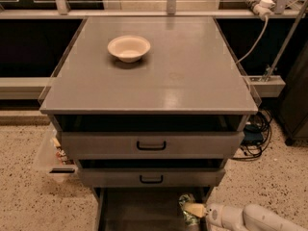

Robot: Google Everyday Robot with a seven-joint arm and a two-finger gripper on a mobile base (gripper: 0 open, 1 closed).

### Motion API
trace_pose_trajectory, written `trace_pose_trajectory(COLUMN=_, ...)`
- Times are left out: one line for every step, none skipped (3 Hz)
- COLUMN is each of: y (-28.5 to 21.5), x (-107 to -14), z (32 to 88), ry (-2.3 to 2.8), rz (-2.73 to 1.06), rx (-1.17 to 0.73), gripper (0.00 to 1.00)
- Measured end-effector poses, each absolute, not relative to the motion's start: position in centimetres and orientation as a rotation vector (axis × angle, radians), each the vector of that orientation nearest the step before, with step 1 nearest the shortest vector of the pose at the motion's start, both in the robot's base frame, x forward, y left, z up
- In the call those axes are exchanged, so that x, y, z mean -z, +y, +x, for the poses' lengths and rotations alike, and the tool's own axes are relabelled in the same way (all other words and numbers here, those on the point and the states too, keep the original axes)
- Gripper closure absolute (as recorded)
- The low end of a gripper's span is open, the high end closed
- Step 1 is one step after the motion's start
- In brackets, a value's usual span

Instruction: Place green can into bottom drawer

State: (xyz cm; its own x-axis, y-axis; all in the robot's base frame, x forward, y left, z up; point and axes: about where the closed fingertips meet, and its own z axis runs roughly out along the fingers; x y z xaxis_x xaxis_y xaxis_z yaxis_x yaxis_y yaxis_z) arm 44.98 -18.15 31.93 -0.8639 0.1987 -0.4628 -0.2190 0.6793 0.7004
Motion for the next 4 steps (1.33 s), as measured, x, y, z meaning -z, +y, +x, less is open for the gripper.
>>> trace_pose_trajectory(y=-16.4, x=-27.6, z=45.4, ry=2.467, rz=0.020, rx=-1.100, gripper=1.00)
trace_pose_trajectory(y=-15.1, x=-24.5, z=45.7, ry=2.533, rz=0.047, rx=-1.098, gripper=1.00)
trace_pose_trajectory(y=-14.6, x=-21.8, z=45.9, ry=2.588, rz=0.084, rx=-1.071, gripper=1.00)
trace_pose_trajectory(y=-14.5, x=-21.7, z=45.9, ry=2.592, rz=0.082, rx=-1.070, gripper=0.82)
